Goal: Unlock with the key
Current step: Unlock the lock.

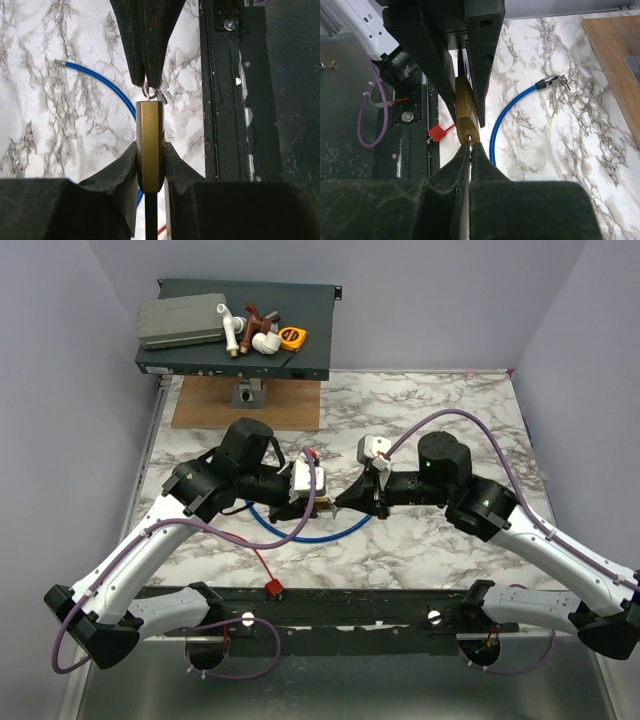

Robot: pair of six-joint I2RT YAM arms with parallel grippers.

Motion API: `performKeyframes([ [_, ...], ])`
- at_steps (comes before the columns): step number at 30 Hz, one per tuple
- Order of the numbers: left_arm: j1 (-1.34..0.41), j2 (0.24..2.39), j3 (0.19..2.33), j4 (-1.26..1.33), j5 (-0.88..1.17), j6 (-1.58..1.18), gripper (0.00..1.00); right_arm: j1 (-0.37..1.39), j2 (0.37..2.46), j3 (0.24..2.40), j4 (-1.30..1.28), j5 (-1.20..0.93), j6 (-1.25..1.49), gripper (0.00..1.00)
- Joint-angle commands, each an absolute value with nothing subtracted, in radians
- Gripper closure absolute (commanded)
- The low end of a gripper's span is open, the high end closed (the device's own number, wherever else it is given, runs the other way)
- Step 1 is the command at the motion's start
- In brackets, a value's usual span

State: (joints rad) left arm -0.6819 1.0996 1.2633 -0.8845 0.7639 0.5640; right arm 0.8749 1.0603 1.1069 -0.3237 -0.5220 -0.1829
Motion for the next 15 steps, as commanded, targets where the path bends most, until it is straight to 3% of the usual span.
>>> performKeyframes([
  [1,-0.686,1.1,1.382,-0.848,0.773,0.598,1.0,0.86,1.104,1.131,-0.354,-0.613,-0.158,0.99],
  [6,-0.691,1.164,1.532,-0.868,0.67,0.671,1.0,0.813,1.128,1.118,-0.253,-0.635,-0.048,0.99],
  [15,-0.771,1.112,1.467,-0.722,0.49,0.861,1.0,0.715,1.156,1.106,-0.138,-0.694,0.192,0.99],
])
